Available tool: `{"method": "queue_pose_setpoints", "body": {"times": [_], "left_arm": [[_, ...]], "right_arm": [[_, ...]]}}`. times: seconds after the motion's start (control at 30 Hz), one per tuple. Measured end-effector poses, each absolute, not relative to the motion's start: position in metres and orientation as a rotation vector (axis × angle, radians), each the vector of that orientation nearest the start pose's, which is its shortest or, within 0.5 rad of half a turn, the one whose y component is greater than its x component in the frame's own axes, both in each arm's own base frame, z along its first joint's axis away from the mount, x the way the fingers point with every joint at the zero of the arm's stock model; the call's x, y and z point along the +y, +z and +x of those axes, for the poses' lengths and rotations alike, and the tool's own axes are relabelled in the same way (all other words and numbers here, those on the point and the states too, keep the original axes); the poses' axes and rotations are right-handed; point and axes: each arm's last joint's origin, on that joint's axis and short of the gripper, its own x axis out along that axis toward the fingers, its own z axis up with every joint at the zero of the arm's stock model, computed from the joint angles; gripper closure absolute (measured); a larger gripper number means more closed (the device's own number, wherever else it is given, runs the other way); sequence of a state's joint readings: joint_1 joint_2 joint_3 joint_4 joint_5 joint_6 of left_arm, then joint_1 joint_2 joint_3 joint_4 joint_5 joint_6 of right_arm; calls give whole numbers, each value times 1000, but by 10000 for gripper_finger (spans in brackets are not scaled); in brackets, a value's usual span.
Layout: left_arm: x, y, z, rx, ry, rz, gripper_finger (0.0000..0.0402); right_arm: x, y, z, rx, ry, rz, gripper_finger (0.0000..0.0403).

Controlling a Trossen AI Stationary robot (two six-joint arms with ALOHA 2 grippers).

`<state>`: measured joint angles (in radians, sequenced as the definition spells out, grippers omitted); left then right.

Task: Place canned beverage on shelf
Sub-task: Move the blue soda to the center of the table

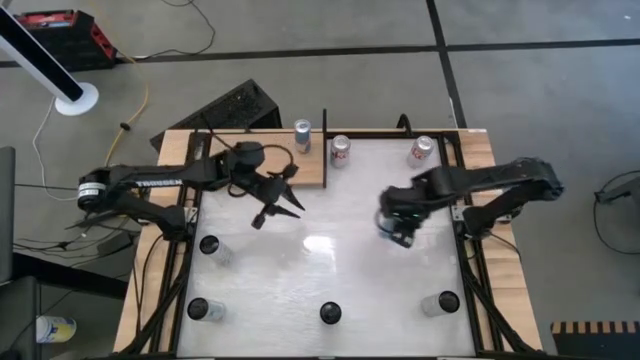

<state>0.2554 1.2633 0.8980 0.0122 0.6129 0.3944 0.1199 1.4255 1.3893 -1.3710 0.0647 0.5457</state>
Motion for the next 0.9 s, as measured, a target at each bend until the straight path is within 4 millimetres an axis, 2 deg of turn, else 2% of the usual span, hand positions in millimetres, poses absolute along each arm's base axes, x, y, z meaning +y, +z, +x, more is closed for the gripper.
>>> {"method": "queue_pose_setpoints", "body": {"times": [0.1, 0.2, 0.47, 0.67, 0.9], "left_arm": [[50, 280, 277, 204, -398, 217, 305], [43, 267, 282, 205, -412, 177, 280], [17, 247, 301, 307, -228, 205, 162], [15, 231, 311, 365, -120, 227, 93], [26, 229, 311, 379, -68, 184, 84]], "right_arm": [[23, 318, 278, 1361, -233, 171, 148], [19, 313, 312, 1347, -141, 60, 148], [3, 295, 366, 1377, -30, -93, 148], [-7, 282, 393, 1394, 19, -134, 148], [-15, 272, 401, 1417, 60, -116, 145]]}}
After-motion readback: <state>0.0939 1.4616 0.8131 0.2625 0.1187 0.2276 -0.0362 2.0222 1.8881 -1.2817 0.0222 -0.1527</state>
